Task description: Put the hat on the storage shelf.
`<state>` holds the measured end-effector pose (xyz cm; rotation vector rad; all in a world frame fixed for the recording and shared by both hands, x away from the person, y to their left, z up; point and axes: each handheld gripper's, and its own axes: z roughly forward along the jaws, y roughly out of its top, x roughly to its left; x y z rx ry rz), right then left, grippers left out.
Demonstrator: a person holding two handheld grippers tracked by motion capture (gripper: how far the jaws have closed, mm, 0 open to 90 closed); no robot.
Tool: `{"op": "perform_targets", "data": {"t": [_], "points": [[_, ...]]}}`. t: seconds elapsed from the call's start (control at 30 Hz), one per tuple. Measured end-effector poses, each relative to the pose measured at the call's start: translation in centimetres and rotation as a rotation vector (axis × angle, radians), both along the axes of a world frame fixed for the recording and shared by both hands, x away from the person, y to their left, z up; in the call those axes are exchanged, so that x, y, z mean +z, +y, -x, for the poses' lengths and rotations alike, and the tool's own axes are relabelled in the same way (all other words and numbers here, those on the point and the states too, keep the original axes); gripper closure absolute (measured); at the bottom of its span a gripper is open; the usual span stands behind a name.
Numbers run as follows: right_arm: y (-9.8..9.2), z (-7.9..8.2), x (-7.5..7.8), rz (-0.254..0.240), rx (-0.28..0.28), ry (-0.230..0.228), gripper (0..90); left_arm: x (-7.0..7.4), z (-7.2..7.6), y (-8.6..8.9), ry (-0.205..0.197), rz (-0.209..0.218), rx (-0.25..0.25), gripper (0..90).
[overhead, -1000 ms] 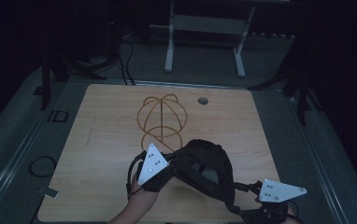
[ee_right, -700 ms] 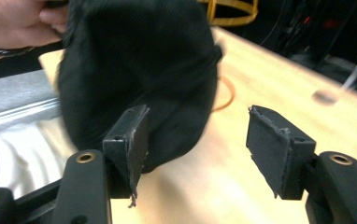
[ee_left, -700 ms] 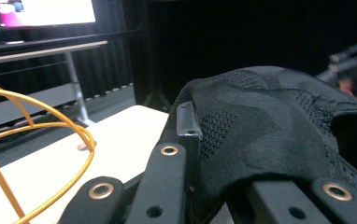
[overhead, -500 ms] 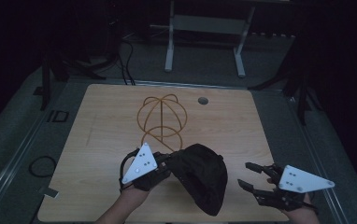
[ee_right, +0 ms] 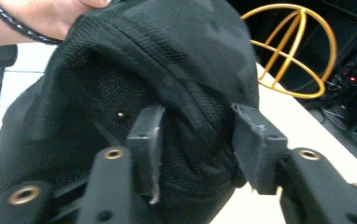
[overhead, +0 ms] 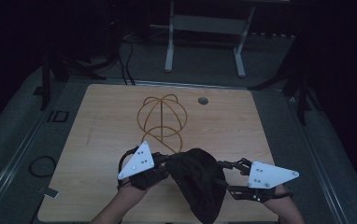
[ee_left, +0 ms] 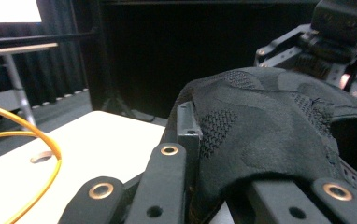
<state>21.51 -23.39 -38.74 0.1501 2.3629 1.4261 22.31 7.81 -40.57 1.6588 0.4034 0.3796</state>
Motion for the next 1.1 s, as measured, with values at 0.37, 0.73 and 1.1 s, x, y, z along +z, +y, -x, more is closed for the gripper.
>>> {"op": "perform_targets", "data": {"t": [0.37, 0.73, 1.1], "points": [[1.2, -0.2, -0.1, 0.014, 0.023, 0.035, 87.1, -0.1, 0.0, 0.0, 0.006, -0.002, 0.009, 87.8], [-0.3, -0.2, 1.4, -0.052, -0.007, 0.039, 87.6, 0.3, 0.0, 0.1, -0.012, -0.038, 0.060, 66.6], [-3.2, -0.8, 1.8, -0.140, -0.121, 0.065, 87.6, 0.2, 0.1, 1.9, -0.018, -0.053, 0.133, 46.5]]}}
